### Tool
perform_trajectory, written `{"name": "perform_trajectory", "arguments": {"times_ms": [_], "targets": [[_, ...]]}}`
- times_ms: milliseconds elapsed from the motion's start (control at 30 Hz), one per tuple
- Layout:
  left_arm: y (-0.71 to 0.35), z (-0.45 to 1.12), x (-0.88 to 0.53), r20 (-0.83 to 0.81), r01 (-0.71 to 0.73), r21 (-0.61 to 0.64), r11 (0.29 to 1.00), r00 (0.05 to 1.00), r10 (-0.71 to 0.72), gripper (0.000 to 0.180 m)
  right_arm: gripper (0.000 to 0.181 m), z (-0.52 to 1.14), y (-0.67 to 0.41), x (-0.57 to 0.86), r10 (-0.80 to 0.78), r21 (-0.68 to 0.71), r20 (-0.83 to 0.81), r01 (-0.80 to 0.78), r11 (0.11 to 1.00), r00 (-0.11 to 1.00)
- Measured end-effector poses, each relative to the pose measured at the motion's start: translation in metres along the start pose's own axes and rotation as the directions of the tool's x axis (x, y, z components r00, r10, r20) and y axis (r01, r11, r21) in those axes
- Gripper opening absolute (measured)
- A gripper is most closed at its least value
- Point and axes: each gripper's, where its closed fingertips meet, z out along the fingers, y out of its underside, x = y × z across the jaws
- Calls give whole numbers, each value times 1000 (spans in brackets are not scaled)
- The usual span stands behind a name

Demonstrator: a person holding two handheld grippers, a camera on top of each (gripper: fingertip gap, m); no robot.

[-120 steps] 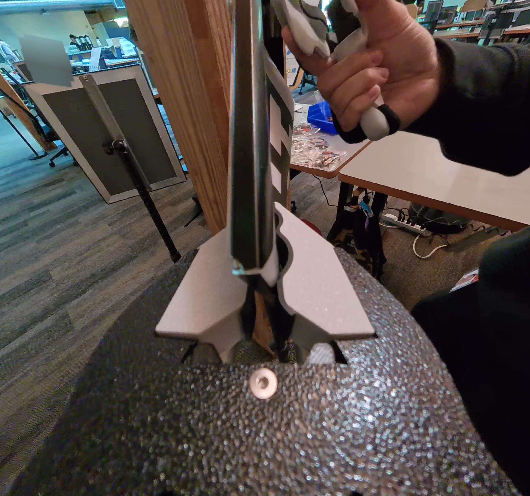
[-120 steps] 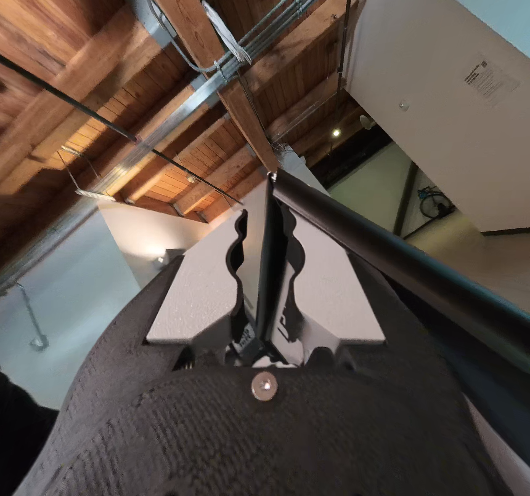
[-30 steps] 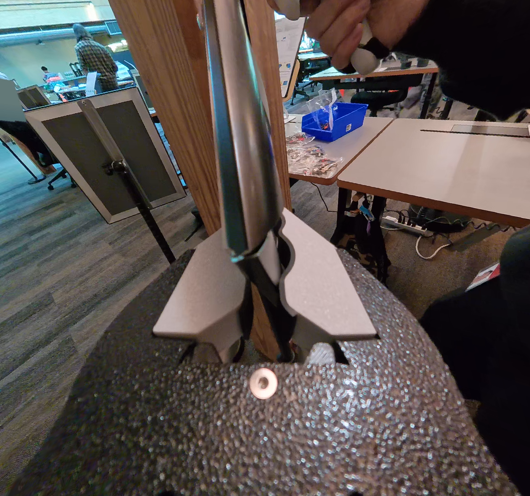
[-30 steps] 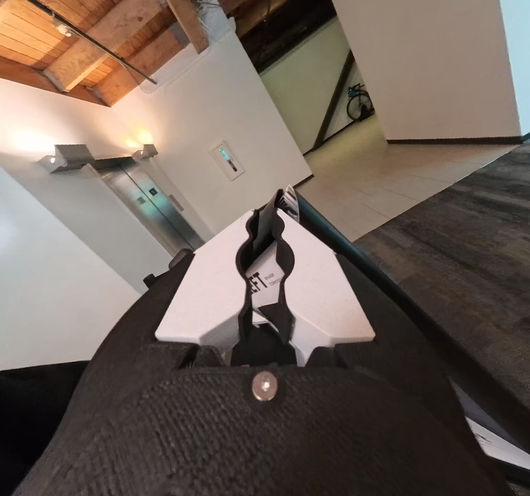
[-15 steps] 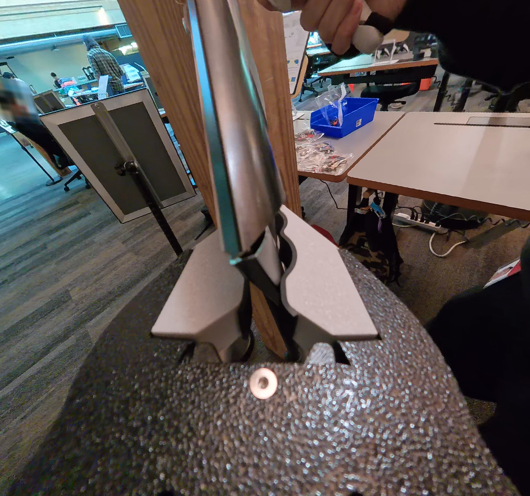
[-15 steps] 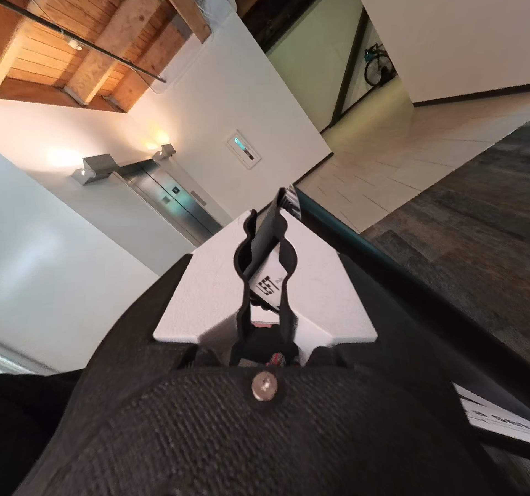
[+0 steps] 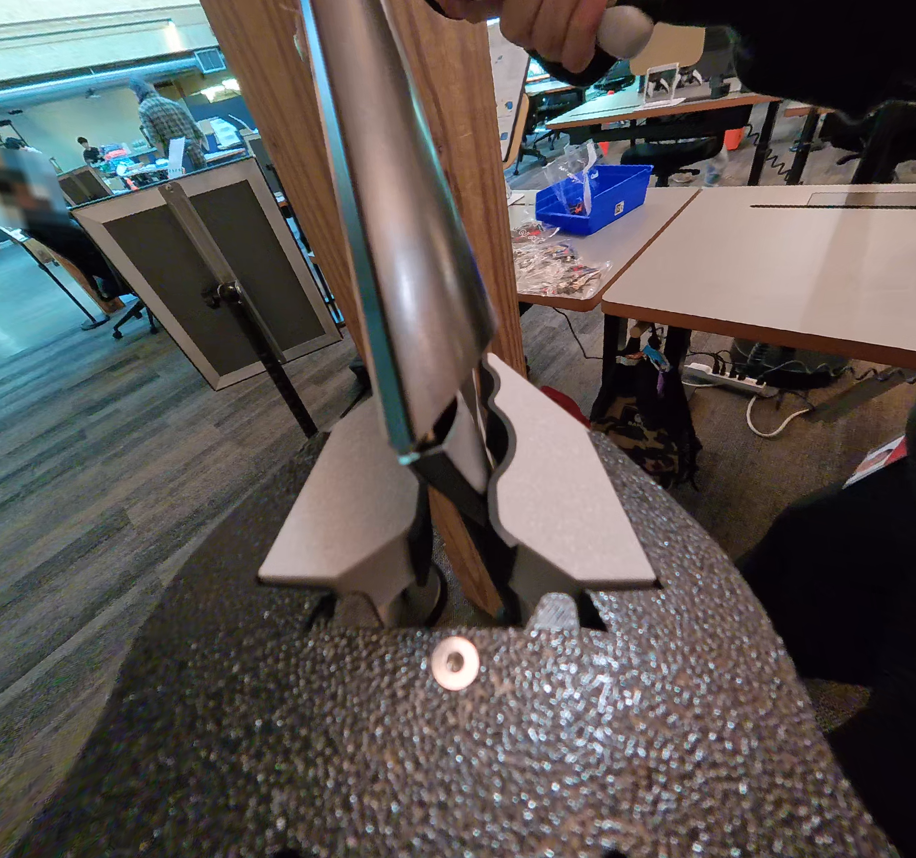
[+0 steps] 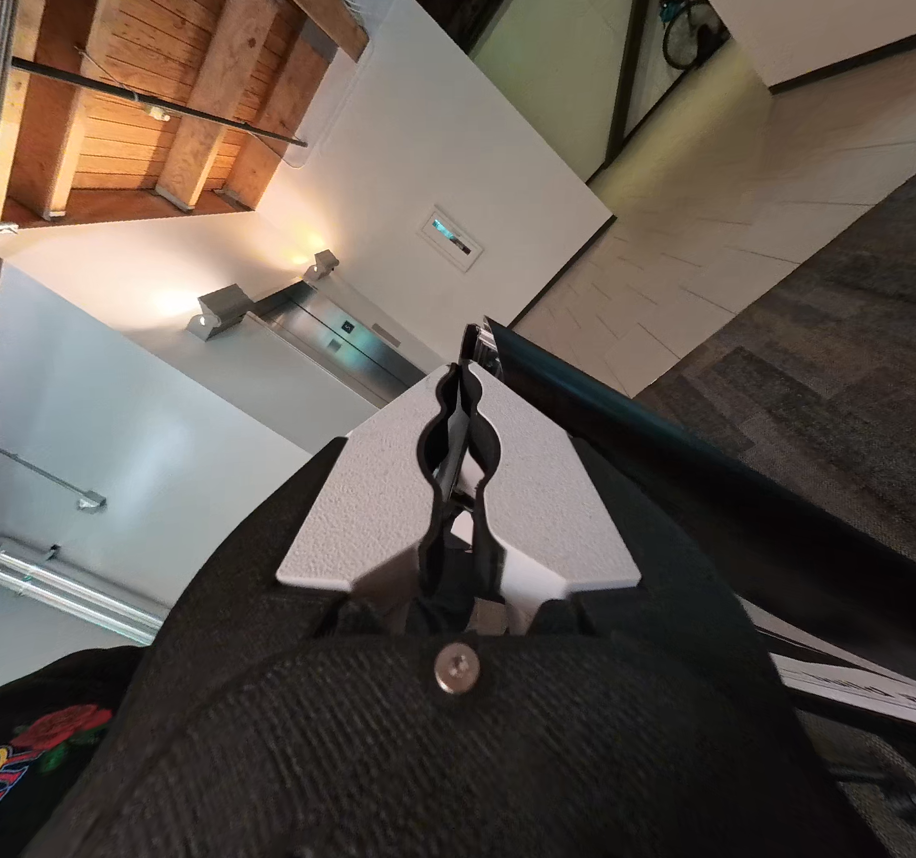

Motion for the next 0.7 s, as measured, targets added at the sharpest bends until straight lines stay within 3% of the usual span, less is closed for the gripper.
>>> {"name": "perform_trajectory", "arguments": {"times_ms": [267,433,600,700], "targets": [[1,-1,-3,13,14,10,1000,1000,-14,12,0,5,-1,2,-65,8,-48,65,998,997],[-1,-1,-6,78,-20,35,999,997,17,22,0,6,-1,3,-59,43,-17,60,997,998],[-16,-24,-19,266,-102,121,987,962,66,34,0,9,2,3,-53,52,-15,53,997,998],[-26,-54,-27,417,-215,73,974,894,165,43,0,8,-2,6,-33,71,-15,34,997,999]]}}
